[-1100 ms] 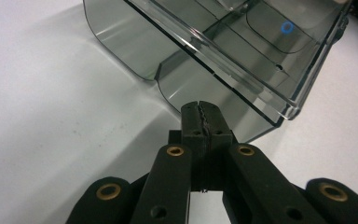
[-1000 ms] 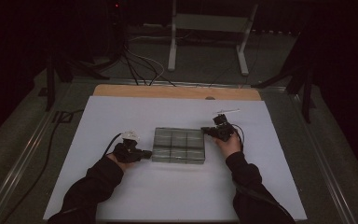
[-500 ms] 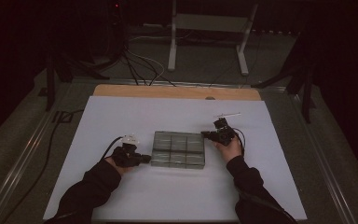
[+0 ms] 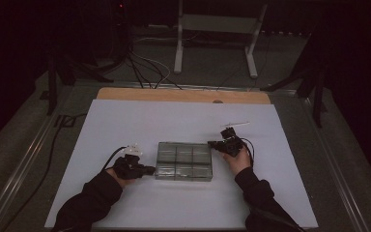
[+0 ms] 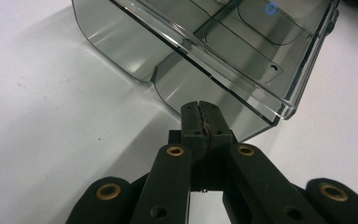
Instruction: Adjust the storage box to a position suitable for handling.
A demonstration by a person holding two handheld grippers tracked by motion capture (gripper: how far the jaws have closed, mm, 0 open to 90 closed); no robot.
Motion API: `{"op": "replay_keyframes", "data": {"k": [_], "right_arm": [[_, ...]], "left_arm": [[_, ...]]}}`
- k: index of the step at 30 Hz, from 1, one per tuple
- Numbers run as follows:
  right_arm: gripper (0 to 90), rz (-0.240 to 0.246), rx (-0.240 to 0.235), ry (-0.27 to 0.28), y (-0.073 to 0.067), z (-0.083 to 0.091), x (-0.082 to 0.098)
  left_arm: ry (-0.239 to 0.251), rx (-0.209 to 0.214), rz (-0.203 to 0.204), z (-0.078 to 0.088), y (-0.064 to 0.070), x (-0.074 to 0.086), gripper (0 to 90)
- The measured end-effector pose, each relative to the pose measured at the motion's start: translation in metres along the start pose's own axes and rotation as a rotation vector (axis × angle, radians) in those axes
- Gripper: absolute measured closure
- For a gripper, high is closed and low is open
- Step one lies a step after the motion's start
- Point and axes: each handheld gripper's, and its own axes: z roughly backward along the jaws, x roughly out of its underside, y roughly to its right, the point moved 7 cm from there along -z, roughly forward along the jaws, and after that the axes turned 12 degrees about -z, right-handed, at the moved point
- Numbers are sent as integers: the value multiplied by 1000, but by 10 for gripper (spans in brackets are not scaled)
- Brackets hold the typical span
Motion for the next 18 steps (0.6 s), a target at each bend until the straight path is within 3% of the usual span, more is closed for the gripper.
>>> {"op": "replay_keyframes", "data": {"k": [11, 18], "right_arm": [[900, -26, -22, -21, -10, 6, 18], [900, -4, 14, -32, -17, 13, 29]], "left_arm": [[-9, 21, -13, 5, 14, 8, 900], [-6, 38, -22, 8, 26, 13, 900]]}}
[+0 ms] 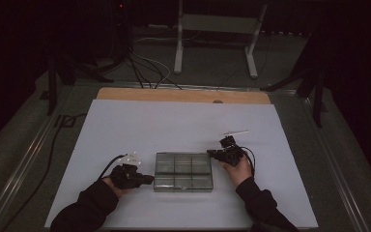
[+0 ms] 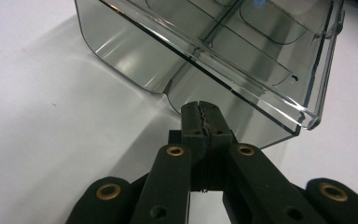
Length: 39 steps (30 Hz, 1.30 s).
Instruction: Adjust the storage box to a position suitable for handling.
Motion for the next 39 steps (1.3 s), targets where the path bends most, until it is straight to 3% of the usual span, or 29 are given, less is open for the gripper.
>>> {"op": "replay_keyframes", "data": {"k": [19, 39], "right_arm": [[900, -8, 3, 9, -9, 21, 36], [900, -46, -15, 12, -9, 38, 59]], "left_arm": [[8, 53, -31, 1, 35, 9, 900], [0, 95, -50, 0, 55, 13, 900]]}}
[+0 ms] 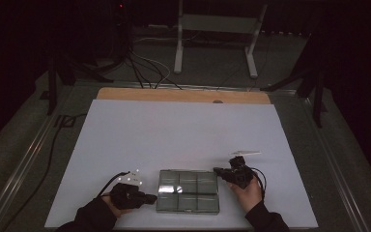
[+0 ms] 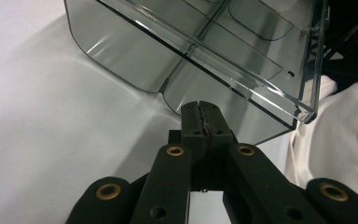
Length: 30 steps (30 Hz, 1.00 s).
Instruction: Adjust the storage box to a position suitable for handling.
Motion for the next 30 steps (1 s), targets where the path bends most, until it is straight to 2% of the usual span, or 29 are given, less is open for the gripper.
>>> {"op": "replay_keyframes", "data": {"k": [7, 10, 15, 17, 23, 27, 30], "right_arm": [[900, -9, -11, -7, 0, 2, 3], [900, -7, -8, -8, 0, 2, 3], [900, -9, -8, -9, 0, 2, 3], [900, -2, -10, -8, 0, 2, 2], [893, 43, 8, 31, -1, 4, -5], [787, 60, -28, 65, -4, 13, -13], [635, 91, -67, 96, -9, 21, -19]], "left_arm": [[-12, 21, -1, 0, 6, 1, 900], [-25, 8, -33, 0, 9, 0, 900], [-18, 16, -26, -1, 9, 1, 900], [-11, 14, -31, 0, 8, 1, 900], [-2, 5, -5, 6, -2, 1, 856], [37, 0, 7, 20, -10, -5, 830], [64, 3, 3, 29, -16, -10, 783]]}}
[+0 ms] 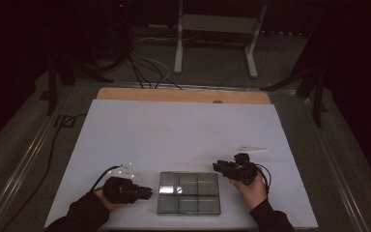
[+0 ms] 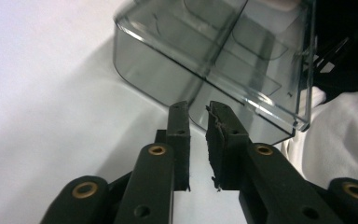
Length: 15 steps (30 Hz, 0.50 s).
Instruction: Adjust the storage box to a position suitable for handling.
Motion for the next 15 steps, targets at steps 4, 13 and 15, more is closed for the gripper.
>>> {"op": "replay_keyframes", "data": {"k": [4, 13, 15], "right_arm": [[479, 37, -67, 17, -6, 10, -6], [192, 130, -206, 29, -15, 31, -3], [142, 149, -233, 27, -17, 36, -1]], "left_arm": [[35, 14, -25, 8, -2, -8, 673], [62, -1, -103, 20, 1, -25, 413], [55, -10, -99, 21, 0, -28, 351]]}}
